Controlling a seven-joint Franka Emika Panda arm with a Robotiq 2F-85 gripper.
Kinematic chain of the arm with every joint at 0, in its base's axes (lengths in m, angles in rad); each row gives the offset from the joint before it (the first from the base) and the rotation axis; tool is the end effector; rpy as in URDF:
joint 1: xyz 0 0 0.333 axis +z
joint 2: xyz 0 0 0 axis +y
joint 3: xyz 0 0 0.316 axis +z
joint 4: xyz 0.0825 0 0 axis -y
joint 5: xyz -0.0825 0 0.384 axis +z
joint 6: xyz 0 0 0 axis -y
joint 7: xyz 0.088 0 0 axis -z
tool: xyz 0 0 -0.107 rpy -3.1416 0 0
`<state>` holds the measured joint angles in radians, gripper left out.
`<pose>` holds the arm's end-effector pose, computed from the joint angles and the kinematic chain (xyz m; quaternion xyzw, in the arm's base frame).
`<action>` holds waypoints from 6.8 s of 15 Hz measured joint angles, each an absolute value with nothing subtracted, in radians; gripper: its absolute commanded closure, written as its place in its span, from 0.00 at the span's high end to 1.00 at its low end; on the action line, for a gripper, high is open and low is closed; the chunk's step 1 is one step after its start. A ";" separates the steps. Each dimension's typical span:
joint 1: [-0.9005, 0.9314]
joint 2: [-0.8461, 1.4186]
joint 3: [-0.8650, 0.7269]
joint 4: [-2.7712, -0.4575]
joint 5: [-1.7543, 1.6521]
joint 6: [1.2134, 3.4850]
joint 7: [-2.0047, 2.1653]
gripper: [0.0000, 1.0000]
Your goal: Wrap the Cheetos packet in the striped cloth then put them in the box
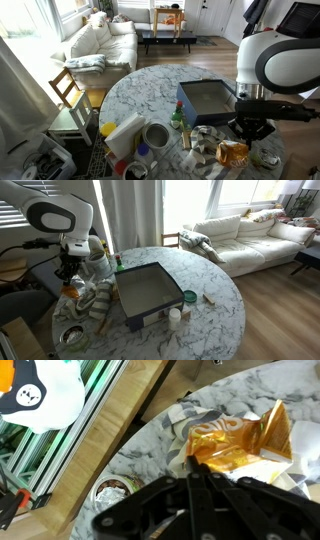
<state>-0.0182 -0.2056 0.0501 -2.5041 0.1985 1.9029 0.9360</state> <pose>0.3981 0.0266 0.3335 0.8555 -0.4728 -0.2104 0.0196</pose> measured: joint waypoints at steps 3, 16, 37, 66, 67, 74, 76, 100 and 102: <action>-0.009 -0.189 0.082 -2.527 0.172 1.957 0.951 0.00; 0.009 -0.178 0.120 -2.622 0.064 2.403 1.028 0.00; -0.004 -0.281 0.076 -2.657 0.259 2.269 1.031 0.00; -0.007 -0.226 0.192 -2.601 -0.071 2.279 1.329 1.00; 0.007 -0.218 0.197 -2.586 -0.068 2.279 1.327 1.00; 0.058 -0.124 0.221 -2.547 -0.068 2.317 1.329 1.00; 0.058 -0.123 0.221 -2.544 -0.068 2.317 1.329 1.00; 0.133 0.207 0.076 -2.414 -0.135 2.579 1.256 0.65; 0.148 0.221 0.060 -2.404 -0.154 2.578 1.258 0.51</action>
<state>0.1476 0.2205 0.0600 -2.4039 -0.1536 2.5784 1.2584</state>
